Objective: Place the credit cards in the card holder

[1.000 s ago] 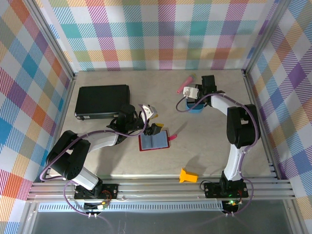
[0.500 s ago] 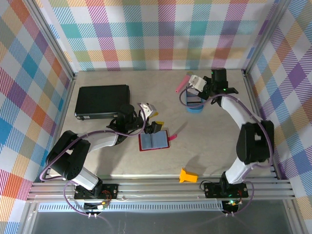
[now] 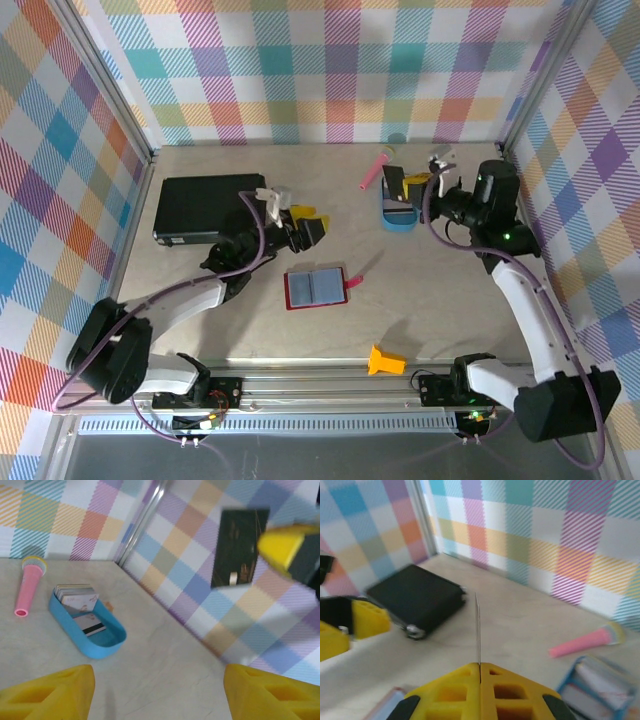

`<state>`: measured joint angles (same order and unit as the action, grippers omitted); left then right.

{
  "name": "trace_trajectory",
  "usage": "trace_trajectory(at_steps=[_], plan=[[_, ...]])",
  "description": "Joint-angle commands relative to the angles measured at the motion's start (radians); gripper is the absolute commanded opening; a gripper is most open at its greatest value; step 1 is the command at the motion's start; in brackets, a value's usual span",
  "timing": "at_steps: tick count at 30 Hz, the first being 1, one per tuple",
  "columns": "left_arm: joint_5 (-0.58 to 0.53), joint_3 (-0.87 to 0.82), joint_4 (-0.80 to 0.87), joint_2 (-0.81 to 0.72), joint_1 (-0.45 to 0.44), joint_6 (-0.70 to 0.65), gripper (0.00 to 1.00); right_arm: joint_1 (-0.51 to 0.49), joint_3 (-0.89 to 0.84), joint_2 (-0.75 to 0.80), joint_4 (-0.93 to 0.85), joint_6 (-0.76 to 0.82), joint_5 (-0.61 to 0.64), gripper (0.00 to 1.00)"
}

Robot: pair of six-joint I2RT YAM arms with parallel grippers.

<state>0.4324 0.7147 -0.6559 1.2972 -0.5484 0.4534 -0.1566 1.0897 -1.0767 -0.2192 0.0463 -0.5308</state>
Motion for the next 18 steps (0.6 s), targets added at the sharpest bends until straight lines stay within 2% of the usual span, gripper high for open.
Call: trace_trajectory(at_steps=[1,8,12,18], plan=[[-0.046,0.035,0.178,-0.086,-0.005,0.214,0.70,0.004,-0.054,0.052,0.024,-0.375,-0.151,0.00],[-0.037,-0.054,0.201,-0.212,-0.005,0.374,0.70,0.003,-0.152,0.048,0.185,-0.761,-0.314,0.00],[0.008,-0.069,0.186,-0.223,-0.004,0.407,0.70,0.001,-0.183,0.024,0.215,-0.868,-0.308,0.00],[0.036,-0.101,0.073,-0.183,-0.002,0.508,0.69,-0.024,-0.272,-0.011,0.336,-1.000,-0.316,0.00]])
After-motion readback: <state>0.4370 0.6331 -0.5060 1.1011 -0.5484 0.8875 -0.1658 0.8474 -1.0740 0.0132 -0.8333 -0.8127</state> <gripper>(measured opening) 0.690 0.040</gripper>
